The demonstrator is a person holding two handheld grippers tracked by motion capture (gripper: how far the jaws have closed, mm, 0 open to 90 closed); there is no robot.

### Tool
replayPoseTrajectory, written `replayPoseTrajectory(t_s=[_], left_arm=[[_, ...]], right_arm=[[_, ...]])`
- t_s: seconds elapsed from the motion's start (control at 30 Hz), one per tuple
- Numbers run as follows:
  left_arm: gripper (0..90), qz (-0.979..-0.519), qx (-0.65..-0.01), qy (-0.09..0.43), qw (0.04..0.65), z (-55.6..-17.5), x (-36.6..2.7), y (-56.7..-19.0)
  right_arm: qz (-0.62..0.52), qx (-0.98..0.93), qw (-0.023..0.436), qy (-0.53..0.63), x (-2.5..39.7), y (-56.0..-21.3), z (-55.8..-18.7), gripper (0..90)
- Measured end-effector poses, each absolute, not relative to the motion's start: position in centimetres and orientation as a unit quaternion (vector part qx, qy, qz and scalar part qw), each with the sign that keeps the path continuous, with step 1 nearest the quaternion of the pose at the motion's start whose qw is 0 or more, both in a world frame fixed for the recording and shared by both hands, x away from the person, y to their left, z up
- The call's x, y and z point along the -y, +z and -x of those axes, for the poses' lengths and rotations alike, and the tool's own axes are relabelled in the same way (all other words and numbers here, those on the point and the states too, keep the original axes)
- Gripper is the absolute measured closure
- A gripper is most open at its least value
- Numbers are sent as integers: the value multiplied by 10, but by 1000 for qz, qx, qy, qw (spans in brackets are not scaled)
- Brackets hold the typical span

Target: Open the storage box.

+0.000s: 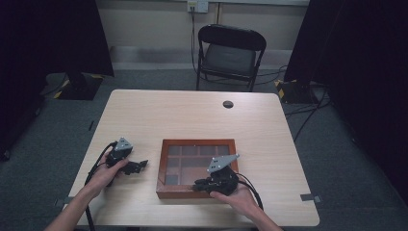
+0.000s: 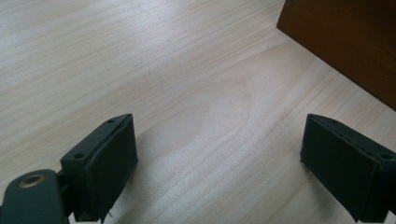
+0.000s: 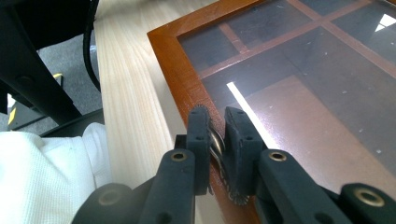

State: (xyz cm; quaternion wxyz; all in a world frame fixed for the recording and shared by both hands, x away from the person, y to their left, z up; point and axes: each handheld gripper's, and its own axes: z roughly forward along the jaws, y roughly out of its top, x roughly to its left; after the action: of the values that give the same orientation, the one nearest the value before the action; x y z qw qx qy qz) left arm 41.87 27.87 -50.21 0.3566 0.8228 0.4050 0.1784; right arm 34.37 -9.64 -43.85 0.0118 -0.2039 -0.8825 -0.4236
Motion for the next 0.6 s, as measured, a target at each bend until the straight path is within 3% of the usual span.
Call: replayPoseTrajectory(t_s=[0.6], left_arm=[[100,-824,-401,177,359,-418,-279,-502]], right_arm=[[209,879,21,-427,96,-430,-343,813]])
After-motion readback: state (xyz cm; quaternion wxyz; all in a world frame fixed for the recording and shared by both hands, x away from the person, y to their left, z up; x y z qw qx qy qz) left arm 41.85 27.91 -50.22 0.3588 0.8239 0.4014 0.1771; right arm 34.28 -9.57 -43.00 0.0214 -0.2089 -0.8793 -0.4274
